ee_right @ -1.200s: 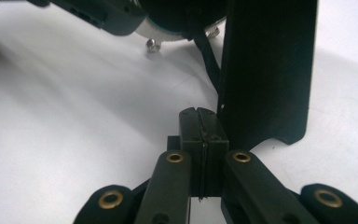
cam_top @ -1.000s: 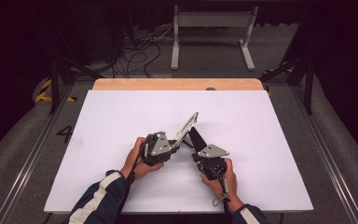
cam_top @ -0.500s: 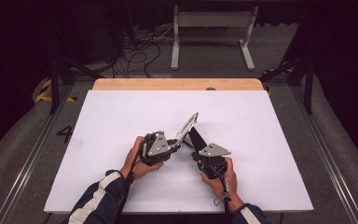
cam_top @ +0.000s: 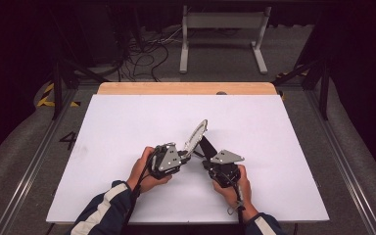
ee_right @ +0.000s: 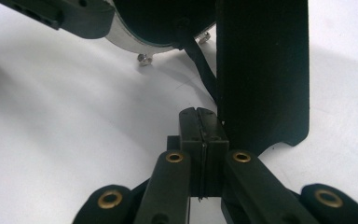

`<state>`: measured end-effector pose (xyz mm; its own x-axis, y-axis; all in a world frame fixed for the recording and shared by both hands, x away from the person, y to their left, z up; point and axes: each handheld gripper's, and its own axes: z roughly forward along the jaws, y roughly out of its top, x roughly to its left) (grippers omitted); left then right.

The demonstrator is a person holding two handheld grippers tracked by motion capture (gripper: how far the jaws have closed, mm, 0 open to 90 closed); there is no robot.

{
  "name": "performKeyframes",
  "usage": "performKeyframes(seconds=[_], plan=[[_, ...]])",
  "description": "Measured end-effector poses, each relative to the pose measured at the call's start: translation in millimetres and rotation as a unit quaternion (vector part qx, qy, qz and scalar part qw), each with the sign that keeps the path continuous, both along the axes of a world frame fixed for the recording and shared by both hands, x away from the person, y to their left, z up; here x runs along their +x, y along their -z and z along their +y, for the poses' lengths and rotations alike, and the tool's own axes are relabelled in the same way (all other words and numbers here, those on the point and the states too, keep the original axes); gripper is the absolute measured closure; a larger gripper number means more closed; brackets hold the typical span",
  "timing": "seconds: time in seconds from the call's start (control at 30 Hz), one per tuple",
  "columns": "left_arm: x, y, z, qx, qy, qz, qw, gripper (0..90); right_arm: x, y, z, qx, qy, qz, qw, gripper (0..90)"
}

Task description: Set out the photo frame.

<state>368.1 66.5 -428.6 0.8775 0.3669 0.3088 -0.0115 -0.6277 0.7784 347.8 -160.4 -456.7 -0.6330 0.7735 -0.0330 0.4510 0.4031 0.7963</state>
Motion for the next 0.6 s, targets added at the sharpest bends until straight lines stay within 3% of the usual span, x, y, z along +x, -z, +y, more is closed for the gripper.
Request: performKeyframes(seconds=[0.6], plan=[[-0.3,2.1,-2.9,-0.01,0.002,0.009,0.9999,73.4,6.9,-1.0,-15.0,-0.011,-0.011,0.026,0.9995,90.0]])
